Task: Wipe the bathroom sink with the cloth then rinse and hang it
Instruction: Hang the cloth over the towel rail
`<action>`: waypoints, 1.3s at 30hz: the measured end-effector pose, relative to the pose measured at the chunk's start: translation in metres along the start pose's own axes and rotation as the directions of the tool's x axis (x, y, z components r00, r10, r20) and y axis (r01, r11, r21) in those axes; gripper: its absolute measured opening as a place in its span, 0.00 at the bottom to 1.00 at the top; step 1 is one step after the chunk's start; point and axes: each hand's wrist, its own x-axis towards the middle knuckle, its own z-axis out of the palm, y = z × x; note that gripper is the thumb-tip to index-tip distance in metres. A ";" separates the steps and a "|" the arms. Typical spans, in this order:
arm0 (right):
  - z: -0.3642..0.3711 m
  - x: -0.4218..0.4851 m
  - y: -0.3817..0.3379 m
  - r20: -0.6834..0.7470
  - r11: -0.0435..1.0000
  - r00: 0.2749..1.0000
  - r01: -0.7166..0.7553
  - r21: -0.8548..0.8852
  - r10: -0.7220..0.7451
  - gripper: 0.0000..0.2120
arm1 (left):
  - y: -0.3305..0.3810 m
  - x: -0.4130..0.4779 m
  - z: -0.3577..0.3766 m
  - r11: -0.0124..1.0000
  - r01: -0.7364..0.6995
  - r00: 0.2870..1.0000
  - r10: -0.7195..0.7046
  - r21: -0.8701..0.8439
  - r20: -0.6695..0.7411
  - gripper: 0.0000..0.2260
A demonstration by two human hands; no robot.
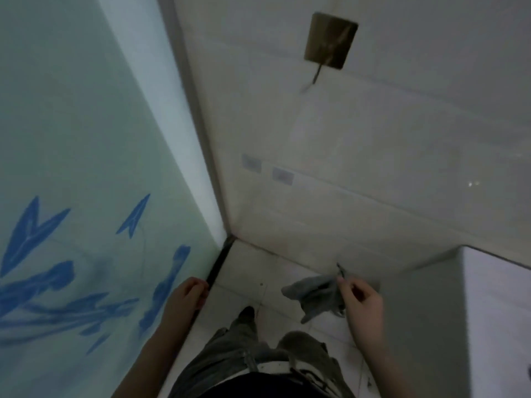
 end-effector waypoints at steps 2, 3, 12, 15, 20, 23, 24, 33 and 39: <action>0.005 0.009 -0.020 -0.026 1.000 0.999 0.028 0.012 -0.028 0.19 | 0.040 0.028 0.012 0.996 -0.082 0.993 0.079 0.031 0.083 0.11; 0.005 0.013 -0.032 -0.026 0.999 0.998 0.055 -0.001 -0.055 0.18 | 0.058 0.041 0.019 0.992 -0.115 0.986 0.109 0.045 0.125 0.11; -0.034 0.054 -0.175 0.099 0.893 0.899 0.436 -0.108 -0.427 0.12 | 0.221 0.045 0.100 0.797 -0.603 0.665 0.485 0.026 0.567 0.08; -0.061 0.057 -0.234 0.142 0.835 0.846 0.532 -0.140 -0.514 0.13 | 0.284 0.006 0.114 0.631 -0.771 0.470 0.654 -0.086 0.592 0.06; -0.110 0.049 -0.329 0.239 0.746 0.739 0.661 -0.077 -0.630 0.12 | 0.403 -0.062 0.114 0.064 -0.978 -0.026 0.907 -0.199 0.421 0.15; -0.135 0.040 -0.382 0.256 0.683 0.667 0.730 -0.037 -0.700 0.11 | 0.462 -0.096 0.111 -0.077 -0.963 -0.186 0.885 -0.260 0.428 0.14; -0.144 0.038 -0.398 0.248 0.659 0.648 0.751 -0.045 -0.721 0.10 | 0.477 -0.106 0.110 -0.060 -0.951 -0.190 0.886 -0.304 0.422 0.13; -0.210 0.004 -0.504 0.133 0.351 0.427 0.854 -0.383 -0.894 0.15 | 0.575 -0.192 0.069 -0.473 -0.881 -0.473 0.881 0.013 0.027 0.09; -0.246 -0.023 -0.555 0.025 0.191 0.235 0.844 -0.501 -0.972 0.17 | 0.642 -0.245 0.028 -0.662 -0.669 -0.703 0.712 0.337 0.003 0.09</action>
